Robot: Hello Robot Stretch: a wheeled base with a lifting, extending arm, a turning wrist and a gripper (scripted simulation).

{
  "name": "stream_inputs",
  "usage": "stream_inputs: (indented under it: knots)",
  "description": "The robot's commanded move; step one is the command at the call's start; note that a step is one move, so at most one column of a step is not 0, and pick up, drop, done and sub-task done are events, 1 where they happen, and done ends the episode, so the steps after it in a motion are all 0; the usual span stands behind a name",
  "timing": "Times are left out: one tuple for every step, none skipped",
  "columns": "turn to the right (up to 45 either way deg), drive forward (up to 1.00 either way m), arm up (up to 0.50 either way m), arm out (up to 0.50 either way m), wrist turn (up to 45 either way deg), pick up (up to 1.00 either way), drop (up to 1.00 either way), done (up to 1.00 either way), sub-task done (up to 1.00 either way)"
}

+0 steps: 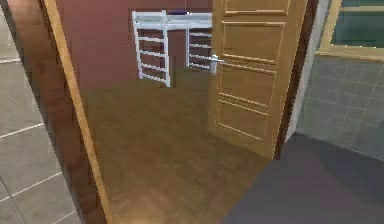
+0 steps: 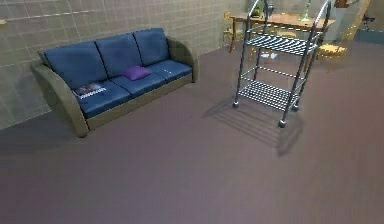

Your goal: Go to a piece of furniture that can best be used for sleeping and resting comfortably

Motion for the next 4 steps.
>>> stream_inputs:
  knots:
    - [45.0,0.00,0.00,0.00,0.0,0.00,0.00,0.00,0.00]
    - [45.0,0.00,0.00,0.00,0.0,0.00,0.00,0.00,0.00]
    - [12.0,0.00,0.00,0.00,0.0,0.00,0.00,0.00,0.00]
    - [3.0,0.00,0.00,0.00,0.0,0.00,0.00,0.00,0.00]
